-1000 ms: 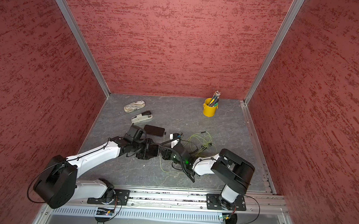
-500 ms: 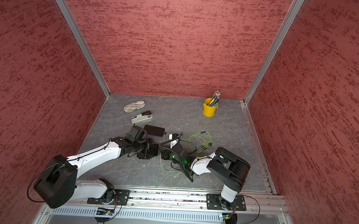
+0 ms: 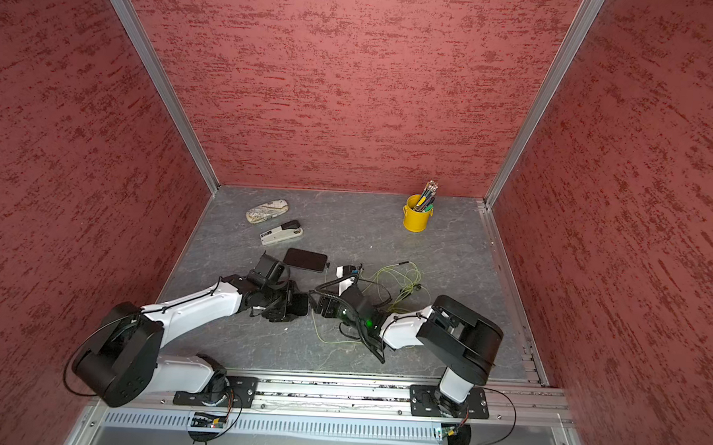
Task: Plug wired earphones into phones
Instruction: Insert the wired earphone into the phone, then place the phone at the center of the board, then reset both arms
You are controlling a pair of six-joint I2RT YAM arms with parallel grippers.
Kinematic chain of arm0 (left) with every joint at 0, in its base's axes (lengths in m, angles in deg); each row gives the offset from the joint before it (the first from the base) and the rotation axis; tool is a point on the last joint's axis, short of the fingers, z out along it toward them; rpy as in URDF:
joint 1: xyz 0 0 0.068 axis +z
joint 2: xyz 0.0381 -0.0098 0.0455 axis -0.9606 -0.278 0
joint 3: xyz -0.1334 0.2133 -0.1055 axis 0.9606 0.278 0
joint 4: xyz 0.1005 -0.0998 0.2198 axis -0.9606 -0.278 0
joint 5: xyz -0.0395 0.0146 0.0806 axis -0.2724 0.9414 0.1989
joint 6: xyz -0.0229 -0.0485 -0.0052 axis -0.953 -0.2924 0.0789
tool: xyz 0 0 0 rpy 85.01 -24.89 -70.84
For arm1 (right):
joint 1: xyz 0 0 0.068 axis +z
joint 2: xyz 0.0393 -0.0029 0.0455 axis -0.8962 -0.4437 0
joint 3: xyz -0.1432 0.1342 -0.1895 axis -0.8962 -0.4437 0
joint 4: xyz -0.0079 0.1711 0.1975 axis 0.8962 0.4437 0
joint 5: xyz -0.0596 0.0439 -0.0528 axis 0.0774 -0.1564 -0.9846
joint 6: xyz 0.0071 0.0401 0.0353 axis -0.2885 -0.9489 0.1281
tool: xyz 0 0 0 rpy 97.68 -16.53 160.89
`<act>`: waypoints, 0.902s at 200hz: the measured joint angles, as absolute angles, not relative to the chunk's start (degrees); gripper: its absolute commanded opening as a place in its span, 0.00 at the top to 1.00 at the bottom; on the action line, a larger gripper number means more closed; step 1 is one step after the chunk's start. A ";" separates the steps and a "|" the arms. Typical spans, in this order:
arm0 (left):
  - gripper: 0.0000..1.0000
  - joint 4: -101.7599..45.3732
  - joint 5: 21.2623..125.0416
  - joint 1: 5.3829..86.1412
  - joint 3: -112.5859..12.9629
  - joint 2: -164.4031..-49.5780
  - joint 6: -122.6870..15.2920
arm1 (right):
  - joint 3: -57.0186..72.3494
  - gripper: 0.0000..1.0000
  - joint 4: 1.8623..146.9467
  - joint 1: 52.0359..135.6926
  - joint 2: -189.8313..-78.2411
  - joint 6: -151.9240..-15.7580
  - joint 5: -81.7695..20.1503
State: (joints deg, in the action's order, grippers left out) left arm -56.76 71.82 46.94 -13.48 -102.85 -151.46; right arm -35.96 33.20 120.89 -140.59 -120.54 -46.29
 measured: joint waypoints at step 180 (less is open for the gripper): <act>0.00 -81.06 102.99 57.74 -36.69 -88.05 -105.58 | -42.35 0.02 47.02 106.97 -101.01 -75.04 -91.25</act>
